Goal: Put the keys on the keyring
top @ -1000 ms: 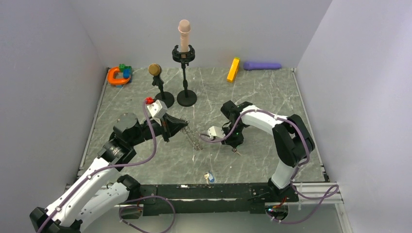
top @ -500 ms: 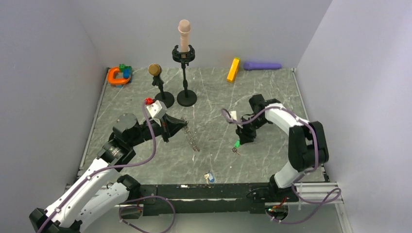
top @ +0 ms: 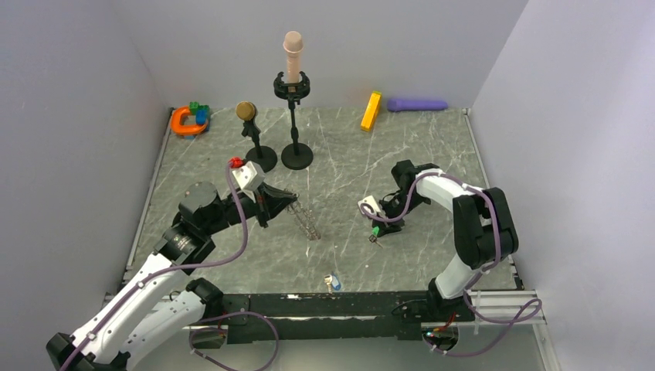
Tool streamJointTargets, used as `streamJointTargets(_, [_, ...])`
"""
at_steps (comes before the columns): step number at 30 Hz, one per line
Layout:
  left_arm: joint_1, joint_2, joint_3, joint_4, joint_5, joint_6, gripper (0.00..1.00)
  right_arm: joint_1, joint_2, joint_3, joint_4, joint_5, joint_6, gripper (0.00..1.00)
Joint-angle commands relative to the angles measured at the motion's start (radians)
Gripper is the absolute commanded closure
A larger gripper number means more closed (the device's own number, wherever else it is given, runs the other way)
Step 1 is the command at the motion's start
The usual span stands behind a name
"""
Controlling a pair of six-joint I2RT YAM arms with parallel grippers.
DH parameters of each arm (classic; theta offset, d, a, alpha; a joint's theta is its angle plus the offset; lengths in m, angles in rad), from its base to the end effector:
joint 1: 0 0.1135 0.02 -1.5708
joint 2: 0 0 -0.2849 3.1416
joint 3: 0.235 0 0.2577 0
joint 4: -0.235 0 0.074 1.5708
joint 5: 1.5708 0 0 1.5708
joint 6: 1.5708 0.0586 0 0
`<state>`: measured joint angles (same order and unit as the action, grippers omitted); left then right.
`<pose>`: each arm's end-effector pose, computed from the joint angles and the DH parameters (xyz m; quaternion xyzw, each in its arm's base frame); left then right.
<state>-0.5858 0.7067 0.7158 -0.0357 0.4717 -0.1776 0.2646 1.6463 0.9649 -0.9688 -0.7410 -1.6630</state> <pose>0.1349 -0.1215 0.3574 0.3008 0.6491 -0.4080 0.5671 0.2451 0.1074 0.1695 -0.7568 0.5431 0.3007 0.2045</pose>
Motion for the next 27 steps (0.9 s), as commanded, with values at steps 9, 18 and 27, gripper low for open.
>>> streamJointTargets(9, [0.004, -0.016, 0.003, 0.039, -0.007, 0.009, 1.0, 0.047, 0.074, 0.034, 0.029, 0.017, -0.144, 0.66])
streamJointTargets(18, [0.003, -0.015, 0.007, 0.009, -0.011, 0.016, 1.0, 0.055, 0.087, 0.025, 0.024, 0.056, -0.164, 0.82])
streamJointTargets(27, [0.003, -0.005, 0.006, 0.02, -0.006, 0.016, 1.0, 0.046, 0.043, 0.011, 0.029, 0.066, -0.148, 0.7])
